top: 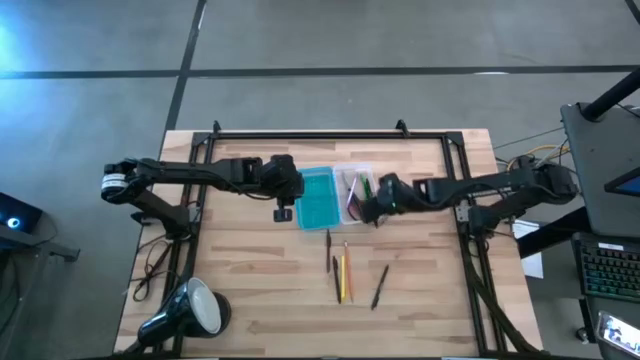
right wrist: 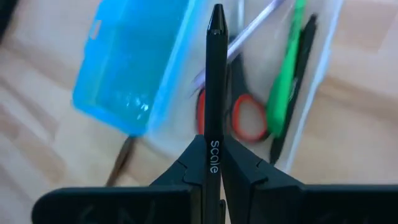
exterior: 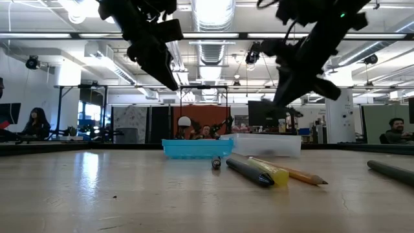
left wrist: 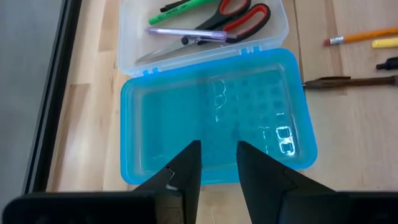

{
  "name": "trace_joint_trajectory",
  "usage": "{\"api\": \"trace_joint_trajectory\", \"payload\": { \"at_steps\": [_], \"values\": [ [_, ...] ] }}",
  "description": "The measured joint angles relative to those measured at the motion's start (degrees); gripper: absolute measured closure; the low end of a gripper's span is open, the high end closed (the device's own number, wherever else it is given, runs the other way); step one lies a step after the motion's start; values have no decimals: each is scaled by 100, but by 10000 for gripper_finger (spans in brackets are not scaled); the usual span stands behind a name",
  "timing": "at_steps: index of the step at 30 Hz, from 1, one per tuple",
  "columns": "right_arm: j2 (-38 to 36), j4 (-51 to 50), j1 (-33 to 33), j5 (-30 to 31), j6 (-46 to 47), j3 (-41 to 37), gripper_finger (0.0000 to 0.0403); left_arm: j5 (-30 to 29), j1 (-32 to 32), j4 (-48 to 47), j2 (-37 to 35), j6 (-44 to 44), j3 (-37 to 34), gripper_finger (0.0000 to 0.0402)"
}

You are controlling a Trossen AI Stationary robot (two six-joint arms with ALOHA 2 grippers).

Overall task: Pick & place school supplies into a supply box
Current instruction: Put the black pen into the blue supply box

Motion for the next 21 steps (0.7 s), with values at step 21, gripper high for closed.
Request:
{"api": "trace_joint_trajectory", "payload": {
  "at_steps": [21],
  "values": [
    [892, 1100, -1443, -896, -1339, 339, 381, -13, 2, -2, 0, -909, 0, 315]
  ]
}}
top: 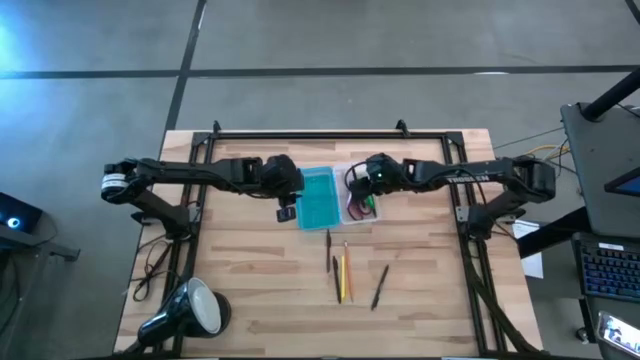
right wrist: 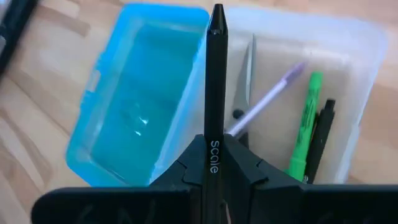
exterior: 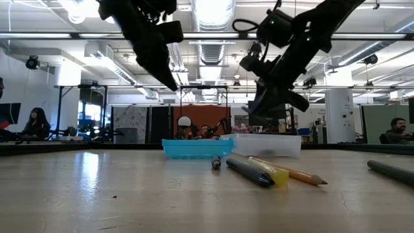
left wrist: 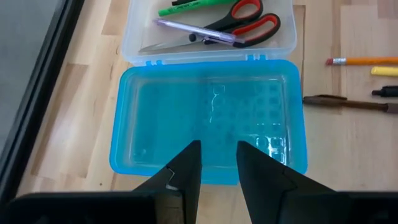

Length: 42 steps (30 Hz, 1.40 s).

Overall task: Pick & place school supplies into a supply box
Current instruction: Put the black pen into the blue supply box, then put the brown pen into the blue supply box

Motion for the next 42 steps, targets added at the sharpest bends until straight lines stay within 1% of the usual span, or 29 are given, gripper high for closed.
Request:
{"api": "trace_joint_trajectory", "payload": {
  "at_steps": [4, 8, 10, 12, 16, 19, 22, 24, 27, 30, 32, 34, 36, 37, 39, 42],
  "values": [
    [313, 79, -138, -272, -23, 93, 381, 0, 1, 0, 0, -363, 0, 315],
    [700, 145, -121, -526, -13, 278, 381, 0, 2, 0, 0, -472, 0, 315],
    [887, 95, -117, -529, 27, 381, 379, 0, 2, 0, 0, -482, 0, 315],
    [1042, 20, -124, -366, 104, 448, 374, 0, 2, -4, 0, -488, 0, 315],
    [1133, -366, -120, -36, 106, 590, 346, 0, 2, -14, 0, -503, 0, 315],
    [1064, -549, -93, -7, -86, 594, 313, 0, 1, -22, 0, -504, 0, 315],
    [832, -669, -2, 53, -330, 578, 278, 0, 2, -41, 0, -500, 0, 315],
    [590, -857, 143, 85, -692, 561, 255, 0, 2, -56, 0, -500, 0, 315],
    [152, -1236, 516, 81, -1897, 505, 229, 0, 2, -57, 0, -497, 0, 315],
    [-286, -1828, 1030, 71, -3205, 428, 216, 33, 2, -61, 0, -498, 0, 315],
    [-474, -2198, 1384, 59, -3759, 371, 214, 269, 2, -67, 0, -418, 0, 315],
    [-598, -2437, 1727, 52, -4061, 319, 216, 873, -42, -162, 13, 120, 0, 315],
    [-673, -2525, 2066, 54, -4299, 250, 219, 1456, -182, -215, 60, 1053, -18, 315],
    [-691, -2547, 2214, 53, -4371, 213, 220, 1649, -268, -203, 90, 1544, -68, 315],
    [-694, -2603, 2483, 52, -4399, 124, 220, 1849, -418, -43, 221, 2426, -170, 315],
    [-688, -2626, 2779, 68, -4206, 31, 218, 1849, -580, 175, 541, 3558, -263, 315]
  ]
}}
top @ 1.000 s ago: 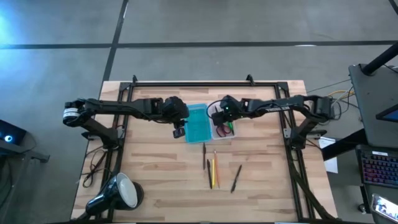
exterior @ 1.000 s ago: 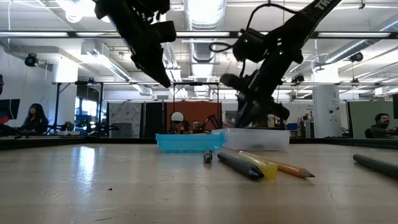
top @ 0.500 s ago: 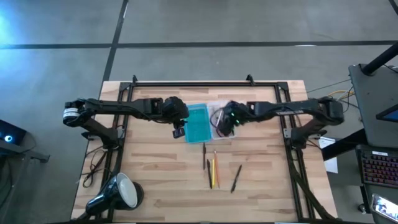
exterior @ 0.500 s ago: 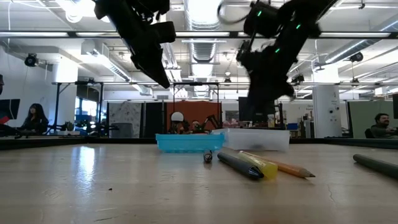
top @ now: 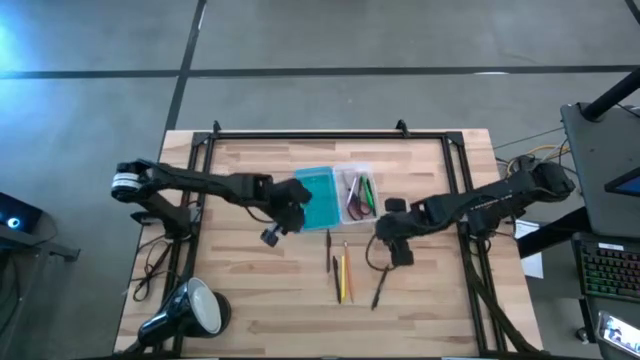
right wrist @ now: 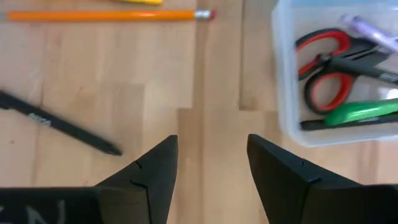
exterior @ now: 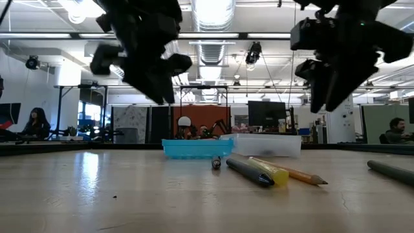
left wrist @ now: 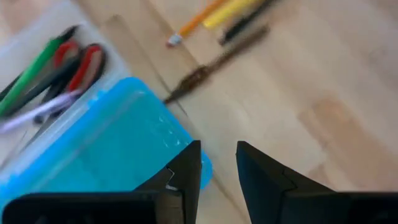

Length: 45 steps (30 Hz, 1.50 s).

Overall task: Pick & place school supplies into a supply box
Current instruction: Put the brown pen into the blue supply box

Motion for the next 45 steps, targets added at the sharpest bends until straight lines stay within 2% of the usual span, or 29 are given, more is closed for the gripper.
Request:
{"api": "trace_joint_trajectory", "payload": {
  "at_steps": [8, 15, 20, 27, 40, 45],
  "values": [
    [-42, -310, 562, 2, 597, -42, 220, -18, -301, 727, 1070, 1407, 280, 315],
    [-28, -757, 863, -14, 367, -42, 220, -103, -463, 945, 1715, 2005, 845, 315],
    [-88, -980, 949, -30, 647, -42, 220, -123, -466, 941, 2238, 2442, 1384, 315],
    [-184, -1072, 1013, -67, 617, -40, 220, -133, -474, 392, 2579, 2505, 1902, 315],
    [-226, -1187, 1031, -66, 442, -70, 220, -102, -474, 162, 2940, 2364, 1950, 315],
    [-227, -1187, 1031, -64, 450, -173, 220, -101, -474, 55, 2962, 1940, 1950, 315]
  ]
}}
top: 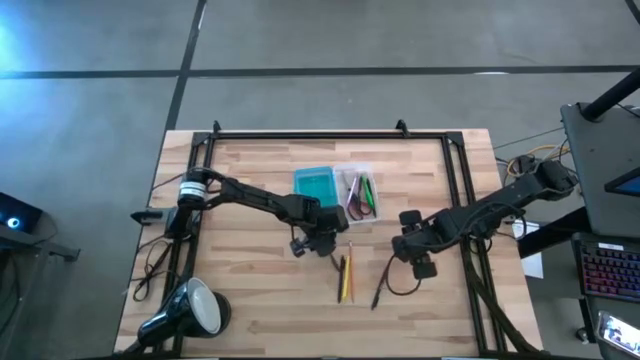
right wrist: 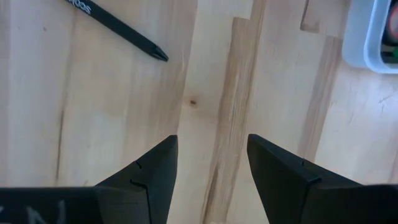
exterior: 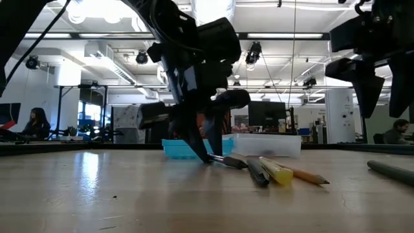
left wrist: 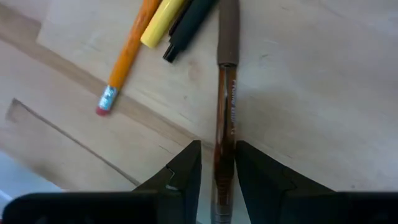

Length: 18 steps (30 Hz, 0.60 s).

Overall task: Pick & place school supplies into a supply box
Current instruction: Put the brown pen into the blue supply box

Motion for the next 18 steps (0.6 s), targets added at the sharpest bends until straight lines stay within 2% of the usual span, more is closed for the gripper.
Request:
{"api": "trace_joint_trajectory", "payload": {
  "at_steps": [6, 12, 18],
  "values": [
    [2, 20, 0, -2, 27, -218, 220, -85, -8, -209, 0, -525, 7, 327],
    [7, 39, 0, -7, 346, -245, 220, -178, -72, -285, -6, -575, 7, 381],
    [2, 80, 0, -4, 463, -245, 220, -287, -125, -451, -40, -762, 136, 382]
  ]
}}
